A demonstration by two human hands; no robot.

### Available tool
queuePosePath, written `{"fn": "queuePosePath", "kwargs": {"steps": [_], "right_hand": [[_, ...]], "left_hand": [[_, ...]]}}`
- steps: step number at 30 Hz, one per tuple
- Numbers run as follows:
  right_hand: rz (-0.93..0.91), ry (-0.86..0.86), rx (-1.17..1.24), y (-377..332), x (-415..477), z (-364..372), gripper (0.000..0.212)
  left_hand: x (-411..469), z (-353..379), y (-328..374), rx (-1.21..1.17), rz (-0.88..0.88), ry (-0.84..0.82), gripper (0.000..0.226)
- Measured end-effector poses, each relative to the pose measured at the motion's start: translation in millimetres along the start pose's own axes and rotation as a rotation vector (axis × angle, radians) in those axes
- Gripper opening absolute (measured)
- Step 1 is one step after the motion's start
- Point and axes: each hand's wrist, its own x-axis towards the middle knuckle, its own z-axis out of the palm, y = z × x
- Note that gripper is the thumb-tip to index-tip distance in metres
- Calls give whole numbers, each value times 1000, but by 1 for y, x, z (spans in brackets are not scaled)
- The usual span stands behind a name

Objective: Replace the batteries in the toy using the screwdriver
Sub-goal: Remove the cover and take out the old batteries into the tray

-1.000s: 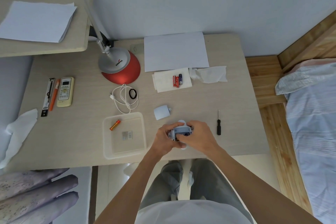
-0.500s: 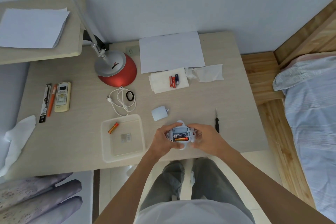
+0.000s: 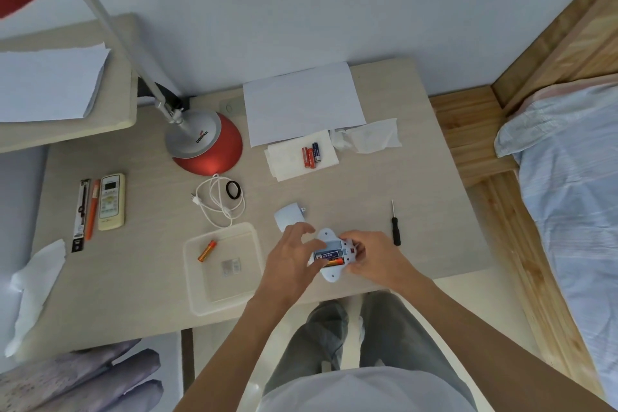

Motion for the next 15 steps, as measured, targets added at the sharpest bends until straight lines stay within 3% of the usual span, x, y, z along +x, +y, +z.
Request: {"fn": "queuePosePath", "kwargs": {"steps": [6, 11, 15], "right_hand": [[6, -7, 25, -1, 0, 0, 58], [5, 6, -2, -1, 1, 2, 56], [3, -4, -6, 1, 2, 2, 55]], "left_hand": [[8, 9, 6, 132, 17, -61, 34], [2, 8, 4, 100, 50, -25, 33], [-5, -4, 1, 13, 70, 48, 19]]}}
